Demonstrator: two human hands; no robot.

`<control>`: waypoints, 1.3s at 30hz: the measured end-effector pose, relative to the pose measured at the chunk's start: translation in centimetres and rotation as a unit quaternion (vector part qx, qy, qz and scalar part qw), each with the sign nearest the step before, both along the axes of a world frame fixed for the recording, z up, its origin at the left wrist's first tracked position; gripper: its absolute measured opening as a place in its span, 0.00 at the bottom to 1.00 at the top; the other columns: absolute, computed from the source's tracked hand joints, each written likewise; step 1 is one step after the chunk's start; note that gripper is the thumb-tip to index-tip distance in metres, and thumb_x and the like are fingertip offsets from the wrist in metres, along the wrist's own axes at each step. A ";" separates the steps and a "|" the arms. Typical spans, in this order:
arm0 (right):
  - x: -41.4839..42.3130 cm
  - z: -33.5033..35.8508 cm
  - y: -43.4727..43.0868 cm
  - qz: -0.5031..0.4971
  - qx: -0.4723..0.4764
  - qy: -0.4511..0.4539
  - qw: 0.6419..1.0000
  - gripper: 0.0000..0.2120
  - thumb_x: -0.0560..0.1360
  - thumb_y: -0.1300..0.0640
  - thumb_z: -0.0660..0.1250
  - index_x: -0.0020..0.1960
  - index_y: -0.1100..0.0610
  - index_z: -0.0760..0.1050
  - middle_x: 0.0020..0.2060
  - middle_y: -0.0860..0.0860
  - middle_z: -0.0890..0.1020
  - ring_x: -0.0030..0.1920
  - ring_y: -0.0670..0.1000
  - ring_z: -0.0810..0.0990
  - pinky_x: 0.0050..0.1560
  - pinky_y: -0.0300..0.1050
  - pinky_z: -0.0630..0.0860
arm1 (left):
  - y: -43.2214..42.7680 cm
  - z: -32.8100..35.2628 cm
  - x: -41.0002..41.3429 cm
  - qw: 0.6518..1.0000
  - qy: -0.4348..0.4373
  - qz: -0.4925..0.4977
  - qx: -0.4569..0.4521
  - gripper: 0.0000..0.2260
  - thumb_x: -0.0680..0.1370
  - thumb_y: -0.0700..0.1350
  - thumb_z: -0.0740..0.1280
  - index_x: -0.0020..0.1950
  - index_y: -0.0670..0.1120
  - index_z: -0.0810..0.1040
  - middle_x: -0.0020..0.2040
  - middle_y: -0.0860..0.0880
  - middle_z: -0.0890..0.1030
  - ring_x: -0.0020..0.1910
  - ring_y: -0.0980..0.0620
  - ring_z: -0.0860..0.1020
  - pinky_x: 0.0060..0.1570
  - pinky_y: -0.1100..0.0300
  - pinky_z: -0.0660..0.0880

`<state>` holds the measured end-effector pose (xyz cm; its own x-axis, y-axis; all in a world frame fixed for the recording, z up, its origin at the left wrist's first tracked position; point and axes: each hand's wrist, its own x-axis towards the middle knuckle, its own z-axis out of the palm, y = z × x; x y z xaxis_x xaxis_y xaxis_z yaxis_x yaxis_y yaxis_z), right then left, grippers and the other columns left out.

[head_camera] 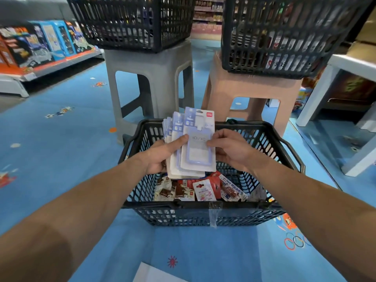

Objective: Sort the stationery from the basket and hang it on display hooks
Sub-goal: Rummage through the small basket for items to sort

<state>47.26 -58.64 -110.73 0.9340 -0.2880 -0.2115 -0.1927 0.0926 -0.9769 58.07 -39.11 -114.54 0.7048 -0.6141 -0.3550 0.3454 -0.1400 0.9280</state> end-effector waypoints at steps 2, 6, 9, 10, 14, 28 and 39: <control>0.2 0.1 0.6 0.003 -0.013 0.001 1.000 0.11 0.77 0.68 0.70 0.45 0.57 0.71 0.47 0.54 0.84 0.45 0.53 0.86 0.38 0.44 0.83 | -0.2 0.2 -0.4 1.000 0.008 -0.014 0.007 0.48 0.56 0.69 0.80 0.70 0.48 0.77 0.59 0.45 0.86 0.59 0.43 0.85 0.65 0.38 0.77; 0.4 0.6 0.8 0.024 -0.039 0.000 0.999 0.10 0.76 0.67 0.72 0.47 0.57 0.72 0.45 0.53 0.84 0.42 0.50 0.86 0.38 0.44 0.82 | -0.5 0.6 -0.8 0.999 0.041 -0.032 -0.011 0.47 0.57 0.72 0.79 0.70 0.49 0.79 0.62 0.44 0.84 0.62 0.41 0.83 0.67 0.37 0.74; 0.5 0.8 0.7 0.035 -0.042 -0.014 0.998 0.11 0.75 0.67 0.74 0.52 0.59 0.74 0.46 0.55 0.83 0.46 0.53 0.85 0.45 0.49 0.85 | -0.5 1.1 -1.3 0.998 0.051 -0.034 -0.027 0.33 0.68 0.64 0.75 0.69 0.49 0.79 0.61 0.44 0.85 0.61 0.42 0.83 0.65 0.40 0.76; 0.5 0.8 0.7 0.037 -0.044 -0.016 0.998 0.12 0.74 0.67 0.75 0.53 0.59 0.75 0.47 0.55 0.83 0.47 0.54 0.84 0.48 0.51 0.84 | -0.5 1.2 -1.4 0.998 0.052 -0.037 -0.029 0.29 0.71 0.61 0.74 0.68 0.49 0.79 0.61 0.44 0.85 0.61 0.42 0.83 0.65 0.40 0.77; 0.4 0.6 0.3 0.066 -0.034 0.009 0.997 0.12 0.74 0.65 0.75 0.54 0.58 0.75 0.49 0.57 0.84 0.49 0.54 0.86 0.49 0.51 0.85 | -0.9 0.5 -1.0 0.997 0.043 -0.046 -0.037 0.28 0.69 0.51 0.77 0.68 0.49 0.78 0.60 0.43 0.85 0.60 0.41 0.83 0.65 0.41 0.77; -1.0 -7.0 -9.4 0.241 -0.558 0.409 0.681 0.18 0.77 0.46 0.72 0.35 0.54 0.71 0.35 0.49 0.74 0.35 0.49 0.72 0.44 0.45 0.72 | -2.9 -6.5 1.7 0.989 -0.009 -0.074 0.127 0.51 0.51 0.61 0.86 0.70 0.51 0.70 0.64 0.48 0.82 0.62 0.43 0.82 0.66 0.40 0.75; -1.1 -10.2 -10.6 0.384 -0.608 0.474 0.508 0.29 0.63 0.53 0.78 0.64 0.48 0.80 0.56 0.50 0.84 0.56 0.55 0.83 0.60 0.53 0.80 | -6.2 -8.8 2.3 0.976 -0.016 -0.134 0.168 0.50 0.50 0.65 0.85 0.69 0.55 0.71 0.67 0.50 0.79 0.66 0.44 0.78 0.68 0.40 0.73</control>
